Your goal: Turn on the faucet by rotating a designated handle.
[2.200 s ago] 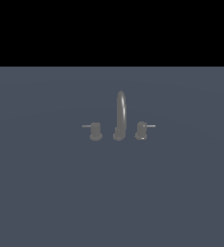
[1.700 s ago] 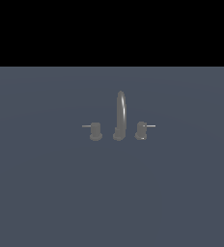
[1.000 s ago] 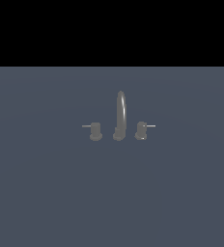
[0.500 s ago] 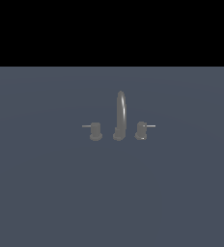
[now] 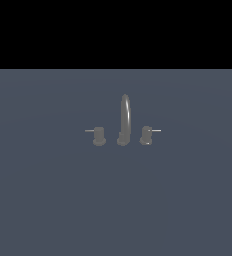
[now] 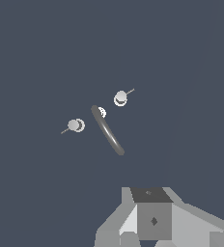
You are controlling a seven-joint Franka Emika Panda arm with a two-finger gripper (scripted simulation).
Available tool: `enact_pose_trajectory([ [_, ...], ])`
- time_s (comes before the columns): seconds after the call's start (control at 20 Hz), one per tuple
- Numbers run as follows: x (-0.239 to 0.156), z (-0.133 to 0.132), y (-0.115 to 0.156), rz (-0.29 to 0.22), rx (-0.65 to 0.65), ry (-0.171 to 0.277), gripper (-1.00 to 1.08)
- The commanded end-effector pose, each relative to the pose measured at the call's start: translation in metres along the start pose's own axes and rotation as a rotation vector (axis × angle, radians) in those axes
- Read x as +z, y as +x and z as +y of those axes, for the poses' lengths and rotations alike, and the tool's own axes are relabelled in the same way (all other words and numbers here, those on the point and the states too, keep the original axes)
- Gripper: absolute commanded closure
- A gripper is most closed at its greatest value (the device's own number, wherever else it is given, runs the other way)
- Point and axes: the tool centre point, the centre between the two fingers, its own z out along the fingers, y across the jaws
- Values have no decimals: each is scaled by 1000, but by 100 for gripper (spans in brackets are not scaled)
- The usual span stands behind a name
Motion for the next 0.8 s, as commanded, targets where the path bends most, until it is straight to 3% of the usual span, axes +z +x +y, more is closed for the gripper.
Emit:
enact_pose_trajectory([
  [0.0,17,-4,19,-1,68,-1,108],
  [0.75,140,-11,117,-11,469,-12,108],
])
